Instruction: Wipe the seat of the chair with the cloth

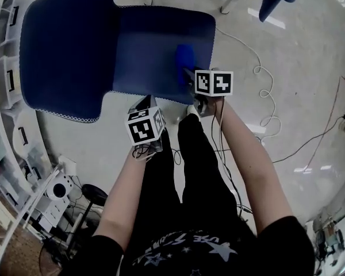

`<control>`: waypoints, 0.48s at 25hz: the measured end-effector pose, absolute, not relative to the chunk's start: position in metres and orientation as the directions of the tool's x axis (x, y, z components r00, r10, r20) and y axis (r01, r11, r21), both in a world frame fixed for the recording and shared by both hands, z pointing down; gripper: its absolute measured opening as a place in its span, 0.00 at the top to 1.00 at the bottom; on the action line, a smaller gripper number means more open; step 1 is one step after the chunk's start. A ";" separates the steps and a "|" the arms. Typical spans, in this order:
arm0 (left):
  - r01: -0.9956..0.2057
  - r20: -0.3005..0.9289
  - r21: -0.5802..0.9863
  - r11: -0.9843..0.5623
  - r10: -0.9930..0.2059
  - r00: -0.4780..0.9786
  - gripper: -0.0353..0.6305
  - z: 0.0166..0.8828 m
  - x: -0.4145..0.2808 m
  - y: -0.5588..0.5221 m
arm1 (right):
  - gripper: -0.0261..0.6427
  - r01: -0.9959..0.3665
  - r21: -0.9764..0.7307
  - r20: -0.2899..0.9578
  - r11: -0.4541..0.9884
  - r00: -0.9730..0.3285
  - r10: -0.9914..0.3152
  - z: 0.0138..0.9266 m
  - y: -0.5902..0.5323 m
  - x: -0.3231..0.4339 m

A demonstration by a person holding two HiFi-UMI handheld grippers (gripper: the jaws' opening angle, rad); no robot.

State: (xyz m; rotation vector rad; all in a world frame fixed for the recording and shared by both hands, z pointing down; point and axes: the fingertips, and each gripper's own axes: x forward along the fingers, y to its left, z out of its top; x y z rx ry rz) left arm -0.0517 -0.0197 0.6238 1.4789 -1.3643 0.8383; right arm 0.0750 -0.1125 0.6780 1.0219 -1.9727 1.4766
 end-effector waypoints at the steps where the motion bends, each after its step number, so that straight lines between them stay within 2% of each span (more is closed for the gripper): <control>1: -0.984 0.924 0.171 0.056 -0.354 0.141 0.92 0.626 -0.066 -0.018 | 0.80 -0.780 -0.604 0.732 0.163 -0.624 -0.272 0.679 -0.114 0.055; 6: -0.982 0.931 0.165 0.095 -0.343 0.123 0.92 0.635 -0.106 0.012 | 0.80 -0.722 -0.631 0.702 0.284 -0.687 -0.187 0.677 -0.100 -0.037; 12: -0.982 0.931 0.180 0.060 -0.332 0.150 0.92 0.637 -0.138 0.050 | 0.80 -0.677 -0.660 0.671 0.325 -0.726 -0.150 0.677 -0.072 -0.129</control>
